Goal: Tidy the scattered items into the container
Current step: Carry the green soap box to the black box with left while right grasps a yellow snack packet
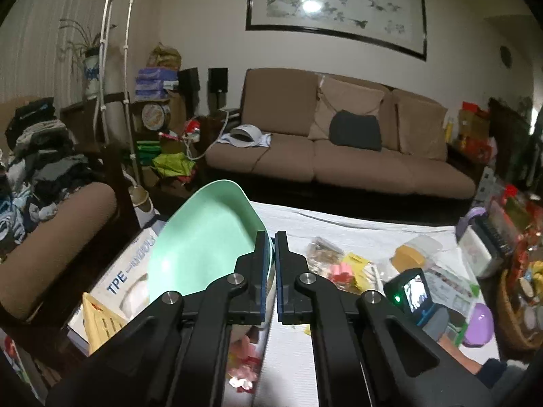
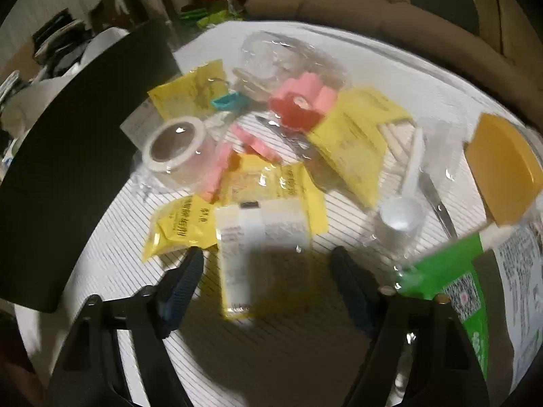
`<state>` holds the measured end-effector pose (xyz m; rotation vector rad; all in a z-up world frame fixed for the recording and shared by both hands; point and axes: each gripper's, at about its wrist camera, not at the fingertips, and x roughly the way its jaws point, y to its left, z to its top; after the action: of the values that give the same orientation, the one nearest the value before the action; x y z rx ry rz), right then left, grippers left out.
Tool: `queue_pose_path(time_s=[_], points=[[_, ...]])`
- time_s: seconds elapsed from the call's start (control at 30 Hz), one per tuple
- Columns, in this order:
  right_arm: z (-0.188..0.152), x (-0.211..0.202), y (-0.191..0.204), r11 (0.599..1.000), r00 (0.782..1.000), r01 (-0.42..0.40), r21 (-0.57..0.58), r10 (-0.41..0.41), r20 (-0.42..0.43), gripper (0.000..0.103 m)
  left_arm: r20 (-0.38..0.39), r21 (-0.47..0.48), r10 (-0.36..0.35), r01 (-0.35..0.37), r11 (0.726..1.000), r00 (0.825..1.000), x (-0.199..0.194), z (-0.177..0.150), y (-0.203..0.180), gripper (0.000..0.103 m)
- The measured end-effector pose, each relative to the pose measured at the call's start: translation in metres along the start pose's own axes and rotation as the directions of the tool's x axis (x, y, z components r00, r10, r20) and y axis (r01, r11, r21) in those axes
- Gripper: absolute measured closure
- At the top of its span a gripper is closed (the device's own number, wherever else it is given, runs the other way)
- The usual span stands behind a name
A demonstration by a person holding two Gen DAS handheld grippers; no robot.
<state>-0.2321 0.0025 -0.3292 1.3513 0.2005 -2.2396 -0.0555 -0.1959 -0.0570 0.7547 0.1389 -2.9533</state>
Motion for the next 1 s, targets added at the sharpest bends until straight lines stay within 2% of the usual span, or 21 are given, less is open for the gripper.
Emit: queue_pose_path(time_s=[0.03,0.13,0.17,0.47,0.57,0.7,0.8,1.0], points=[[0.000,-0.001,0.001,1.000,1.000,0.012,-0.007,-0.012,0.003,0.058,0.000,0.003,0.002,-0.002,1.000,1.000,0.002,0.001,0.000,0.100],[-0.005,-0.013,-0.003,0.996,0.995,-0.085,0.041,0.083,0.050,0.068,0.007,0.021,0.024,-0.024,0.999,1.000,0.002,0.001,-0.001,0.100],[-0.006,-0.023,-0.003,0.995,0.994,-0.084,0.044,0.080,0.080,0.069,0.009,0.019,0.027,-0.028,0.999,1.000,0.001,0.001,-0.001,0.100],[-0.011,-0.131,0.010,0.990,0.958,-0.124,0.062,0.103,0.269,0.071,0.046,0.053,0.046,-0.049,0.997,0.998,-0.021,0.004,-0.006,0.100],[-0.005,-0.176,0.024,0.988,0.935,-0.138,0.064,0.109,0.337,0.071,0.060,0.063,0.044,-0.047,0.997,0.997,-0.031,0.005,-0.007,0.099],[0.008,-0.243,0.050,0.989,0.891,-0.144,0.015,0.123,0.437,0.071,0.088,0.085,0.056,-0.064,0.994,0.995,-0.045,0.009,-0.008,0.099],[0.017,-0.278,0.072,0.987,0.861,-0.158,-0.016,0.146,0.487,0.070,0.105,0.082,0.065,-0.073,0.994,0.992,-0.051,0.012,-0.001,0.099],[0.040,-0.310,0.119,0.983,0.825,-0.170,-0.072,0.182,0.536,0.070,0.130,0.040,0.094,-0.100,0.994,0.987,-0.058,0.018,0.030,0.099]])
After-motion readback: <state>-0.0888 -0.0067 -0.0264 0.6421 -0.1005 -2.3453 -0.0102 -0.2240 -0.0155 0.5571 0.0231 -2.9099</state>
